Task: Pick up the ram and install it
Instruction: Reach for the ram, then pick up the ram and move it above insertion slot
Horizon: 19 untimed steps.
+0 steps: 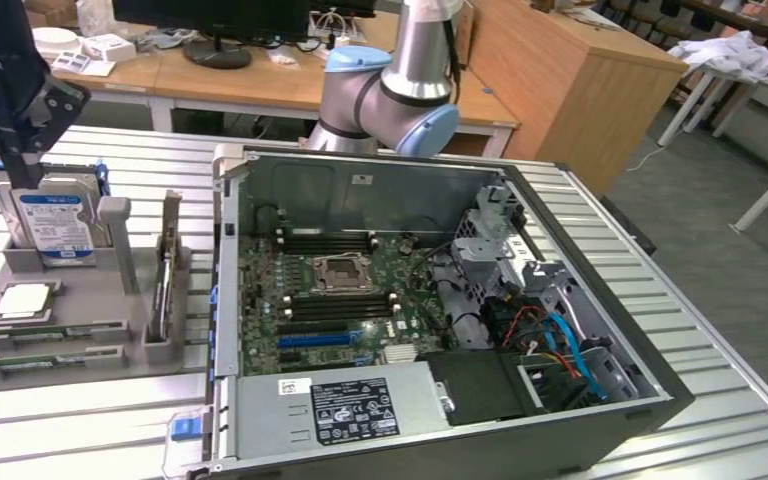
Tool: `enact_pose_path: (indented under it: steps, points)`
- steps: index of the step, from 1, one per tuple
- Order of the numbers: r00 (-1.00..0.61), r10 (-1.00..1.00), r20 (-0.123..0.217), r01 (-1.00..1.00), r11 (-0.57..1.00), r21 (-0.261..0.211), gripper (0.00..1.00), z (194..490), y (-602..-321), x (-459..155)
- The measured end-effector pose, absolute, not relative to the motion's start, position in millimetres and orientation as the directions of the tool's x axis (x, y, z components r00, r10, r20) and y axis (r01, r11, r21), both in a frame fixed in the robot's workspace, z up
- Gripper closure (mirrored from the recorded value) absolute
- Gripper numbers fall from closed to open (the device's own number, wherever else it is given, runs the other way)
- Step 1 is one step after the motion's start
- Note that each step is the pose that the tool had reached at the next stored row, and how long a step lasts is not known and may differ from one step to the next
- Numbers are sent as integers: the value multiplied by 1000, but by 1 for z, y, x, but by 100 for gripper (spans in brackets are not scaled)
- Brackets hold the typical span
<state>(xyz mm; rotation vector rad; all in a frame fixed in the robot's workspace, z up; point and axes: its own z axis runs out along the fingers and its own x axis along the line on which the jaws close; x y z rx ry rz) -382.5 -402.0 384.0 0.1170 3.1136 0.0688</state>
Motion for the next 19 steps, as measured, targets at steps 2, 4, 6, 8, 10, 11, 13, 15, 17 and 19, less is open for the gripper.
enact_pose_path:
  steps: [2, 4, 6, 8, 10, 11, 13, 15, 17, 19]
  points:
    - [-997, 75, -23, 74, 996, 45, 89, 384, -405, -382]
    - [-997, 75, -23, 74, 996, 45, 89, 384, -409, -382]
    - [-997, 75, -23, 74, 996, 45, 89, 384, -412, -382]
    - [-997, 75, -23, 74, 996, 45, 89, 384, -414, -382]
    - [-997, 75, -23, 74, 996, 45, 89, 384, -415, -382]
    - [-997, 75, -23, 74, 996, 45, 89, 384, -415, -382]
    - [-997, 75, -23, 74, 996, 45, 89, 384, -416, -382]
    - [-997, 75, -23, 74, 996, 45, 89, 384, -416, -382]
    - [-997, 75, -23, 74, 996, 45, 89, 384, -416, -382]
    - [-997, 75, -23, 74, 996, 45, 89, 384, -416, -382]
